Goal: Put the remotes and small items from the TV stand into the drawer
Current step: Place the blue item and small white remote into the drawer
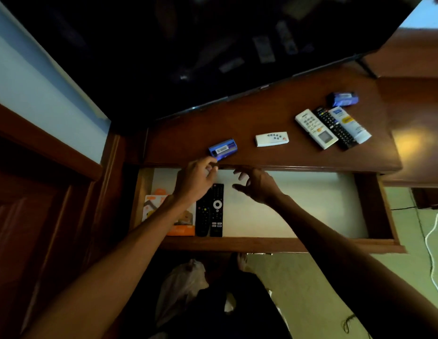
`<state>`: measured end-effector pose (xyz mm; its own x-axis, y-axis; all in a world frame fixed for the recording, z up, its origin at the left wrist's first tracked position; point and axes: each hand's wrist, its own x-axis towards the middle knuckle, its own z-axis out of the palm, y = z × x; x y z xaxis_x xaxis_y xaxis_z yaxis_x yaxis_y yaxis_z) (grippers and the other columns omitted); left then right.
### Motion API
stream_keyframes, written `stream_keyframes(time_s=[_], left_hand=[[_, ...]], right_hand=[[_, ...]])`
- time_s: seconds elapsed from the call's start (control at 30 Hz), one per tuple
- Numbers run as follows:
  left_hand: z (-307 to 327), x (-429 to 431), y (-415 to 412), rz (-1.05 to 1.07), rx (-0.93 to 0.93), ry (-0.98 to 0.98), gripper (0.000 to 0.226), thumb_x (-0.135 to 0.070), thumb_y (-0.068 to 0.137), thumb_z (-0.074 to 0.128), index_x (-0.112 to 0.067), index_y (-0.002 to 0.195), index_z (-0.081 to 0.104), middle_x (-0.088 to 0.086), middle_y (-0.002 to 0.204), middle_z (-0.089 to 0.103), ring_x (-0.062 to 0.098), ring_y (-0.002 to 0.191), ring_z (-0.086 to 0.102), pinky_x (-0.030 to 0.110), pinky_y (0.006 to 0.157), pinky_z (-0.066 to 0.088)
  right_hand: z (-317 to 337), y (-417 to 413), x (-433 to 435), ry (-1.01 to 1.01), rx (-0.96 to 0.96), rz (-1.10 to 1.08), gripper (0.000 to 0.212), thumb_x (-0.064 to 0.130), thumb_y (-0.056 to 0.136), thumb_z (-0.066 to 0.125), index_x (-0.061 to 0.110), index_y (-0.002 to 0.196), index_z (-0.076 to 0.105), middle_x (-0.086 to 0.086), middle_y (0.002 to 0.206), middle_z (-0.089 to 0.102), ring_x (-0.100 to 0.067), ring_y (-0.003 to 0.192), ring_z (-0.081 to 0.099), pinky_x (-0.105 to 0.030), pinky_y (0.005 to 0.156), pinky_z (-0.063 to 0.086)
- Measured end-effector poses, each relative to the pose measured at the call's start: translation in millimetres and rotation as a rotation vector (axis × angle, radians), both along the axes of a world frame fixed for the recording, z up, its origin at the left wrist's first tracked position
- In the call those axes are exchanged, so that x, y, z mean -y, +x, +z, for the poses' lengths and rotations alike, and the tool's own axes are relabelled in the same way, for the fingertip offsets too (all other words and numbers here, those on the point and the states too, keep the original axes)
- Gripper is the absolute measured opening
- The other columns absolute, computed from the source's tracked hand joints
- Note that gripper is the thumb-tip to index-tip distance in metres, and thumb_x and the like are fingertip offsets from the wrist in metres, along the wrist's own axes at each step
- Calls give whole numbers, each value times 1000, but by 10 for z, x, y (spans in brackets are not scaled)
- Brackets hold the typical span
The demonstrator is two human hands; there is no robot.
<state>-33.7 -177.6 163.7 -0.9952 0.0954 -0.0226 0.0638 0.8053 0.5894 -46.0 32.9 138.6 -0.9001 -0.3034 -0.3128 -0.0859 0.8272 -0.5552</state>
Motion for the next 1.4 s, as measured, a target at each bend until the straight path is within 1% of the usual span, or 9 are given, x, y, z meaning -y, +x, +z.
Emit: stream_keyframes(time_s=[0.1,0.2,0.4,0.57,0.73,0.87,1.03,1.13,1.4], left_hand=[[89,-105,-261,-12,-19,28,36,-26,94,60,-17,129,56,6,119,58,20,106,55,27,76,48],[49,-208,-505,-69,-23,-100,55,-30,87,69,-20,138,50,7,129,50,27,118,45,39,97,42],[-3,-428,-822,-136,167,-261,73,-31,84,73,-32,147,37,5,138,47,28,125,41,43,104,29],[-55,-554,-879,-68,184,-216,63,-14,85,71,-26,142,47,8,132,50,27,122,44,36,101,36],[-54,-589,-740,30,161,-18,61,-14,84,73,-20,141,49,8,128,48,23,117,48,25,93,39],[19,-605,-417,100,88,57,62,-22,81,78,-21,137,52,4,118,53,18,102,56,29,86,51],[-74,-612,89,49,86,32,62,-23,81,77,-20,138,52,3,120,56,14,100,59,26,85,53],[-249,-633,316,53,126,35,60,-24,81,77,-18,137,53,4,128,56,16,104,60,25,87,51],[-800,-868,463,74,315,15,56,-30,81,76,-16,132,57,11,125,60,26,107,60,37,92,51]], right_hand=[[268,-197,-226,9,-99,-82,37,45,77,70,31,110,62,6,100,73,-22,88,70,-35,73,56],[437,-393,-432,59,-141,-151,42,35,78,68,29,119,59,-4,111,70,-33,99,65,-40,78,52],[380,-932,-686,242,-142,-27,76,20,82,71,16,147,33,-19,146,38,-40,131,39,-51,99,45],[211,-1216,-717,336,-91,159,73,23,90,64,19,152,25,-17,158,26,-38,145,26,-52,114,32],[105,-1174,-792,365,-136,237,58,30,94,58,24,148,35,-12,151,40,-34,139,36,-52,112,32],[145,-928,-862,252,-160,256,57,36,90,62,28,143,42,-9,140,51,-33,128,47,-47,101,40],[133,-506,-855,64,-160,277,53,38,90,62,29,140,47,-3,135,56,-29,114,60,-38,86,50],[43,-241,-874,55,-151,297,54,41,89,63,31,139,45,-3,137,57,-30,111,62,-45,84,55],[-533,422,-1034,132,21,50,65,41,87,65,27,144,38,-12,122,63,-34,104,64,-43,81,54]])
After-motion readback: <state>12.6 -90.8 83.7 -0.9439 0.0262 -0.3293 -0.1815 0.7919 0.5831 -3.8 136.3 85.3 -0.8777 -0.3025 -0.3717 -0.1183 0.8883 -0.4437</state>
